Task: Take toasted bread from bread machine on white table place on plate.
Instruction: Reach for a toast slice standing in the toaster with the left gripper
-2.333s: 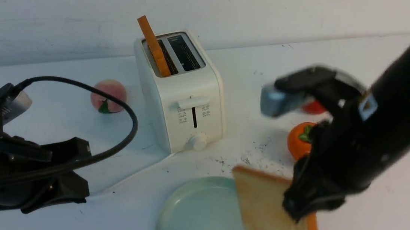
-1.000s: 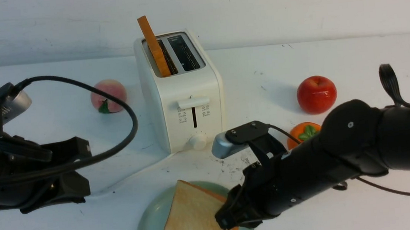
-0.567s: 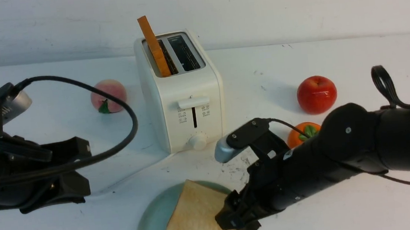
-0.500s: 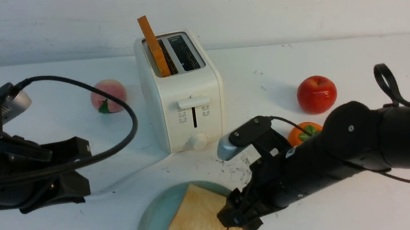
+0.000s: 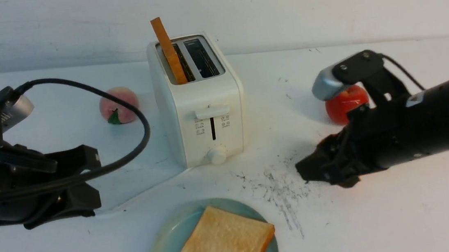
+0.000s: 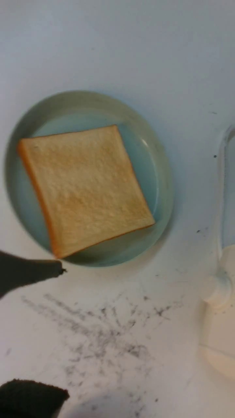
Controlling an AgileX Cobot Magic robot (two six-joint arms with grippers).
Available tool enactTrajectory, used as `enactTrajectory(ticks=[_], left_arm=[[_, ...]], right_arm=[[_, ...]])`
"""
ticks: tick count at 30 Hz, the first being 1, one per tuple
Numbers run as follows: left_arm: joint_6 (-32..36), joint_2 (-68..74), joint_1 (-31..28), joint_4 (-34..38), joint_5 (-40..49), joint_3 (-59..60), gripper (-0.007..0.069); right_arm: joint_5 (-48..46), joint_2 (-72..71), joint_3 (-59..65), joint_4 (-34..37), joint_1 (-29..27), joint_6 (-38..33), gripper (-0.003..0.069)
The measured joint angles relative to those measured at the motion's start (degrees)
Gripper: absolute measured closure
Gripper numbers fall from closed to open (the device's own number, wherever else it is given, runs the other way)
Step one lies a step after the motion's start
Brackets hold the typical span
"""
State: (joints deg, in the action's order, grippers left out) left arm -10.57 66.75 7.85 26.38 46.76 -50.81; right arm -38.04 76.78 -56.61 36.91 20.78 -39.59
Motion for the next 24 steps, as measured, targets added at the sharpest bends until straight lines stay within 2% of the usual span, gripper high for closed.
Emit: enactTrajectory(ticks=[1, 2, 3, 4, 6, 7, 8, 9, 12, 16, 20, 23, 24], left_arm=[[0.00, 0.00, 0.00, 0.22, -0.01, 0.00, 0.0543], [1.99, 0.00, 0.00, 2.38, 0.45, 0.00, 0.0543], [2.23, 0.00, 0.00, 2.38, 0.45, 0.00, 0.0543], [4.34, 0.00, 0.00, 5.38, 0.53, 0.00, 0.0542], [7.21, 0.00, 0.00, 9.73, 0.46, 0.00, 0.0542], [7.51, 0.00, 0.00, 10.19, 0.40, 0.00, 0.0542], [10.57, 0.00, 0.00, 13.99, 0.10, -0.08, 0.0542], [12.33, 0.08, 0.00, 16.12, 0.00, -0.27, 0.0542], [17.36, 1.14, 0.00, 20.45, -0.18, -2.35, 0.0542], [20.22, 4.89, 0.00, 22.61, -0.16, -7.62, 0.0542], [19.62, 9.69, 0.00, 22.78, 0.94, -12.79, 0.0552], [17.50, 16.75, 0.00, 20.62, 5.97, -20.57, 0.0632], [16.36, 18.13, 0.00, 19.03, 7.02, -22.46, 0.0638]], right_arm=[[-0.62, 0.00, 0.00, 0.00, -0.22, 0.00, 0.0266], [-5.71, -3.99, 0.00, -5.83, -2.34, 4.44, 0.0348], [-6.33, -4.44, 0.00, -6.56, -2.34, 5.05, 0.0358], [-11.73, -8.02, 0.00, -12.48, -4.51, 10.73, 0.0440], [-17.48, -12.43, 0.00, -19.65, -6.76, 19.47, 0.0544], [-17.48, -12.86, 0.00, -20.34, -6.96, 20.37, 0.0554], [-22.07, -16.54, 0.00, -26.29, -8.35, 27.99, 0.0636], [-24.20, -18.45, 0.05, -29.35, -8.97, 31.63, 0.0662], [-28.22, -23.22, 0.05, -36.56, -9.75, 39.02, 0.0678], [-30.06, -28.04, 0.05, -41.64, -9.95, 44.86, 0.0678], [-30.84, -30.17, 0.05, -42.04, -10.06, 47.25, 0.0678], [-31.12, -30.71, 0.05, -42.16, -10.16, 47.89, 0.0676], [-31.12, -30.71, 0.05, -42.16, -10.16, 47.89, 0.0676]])
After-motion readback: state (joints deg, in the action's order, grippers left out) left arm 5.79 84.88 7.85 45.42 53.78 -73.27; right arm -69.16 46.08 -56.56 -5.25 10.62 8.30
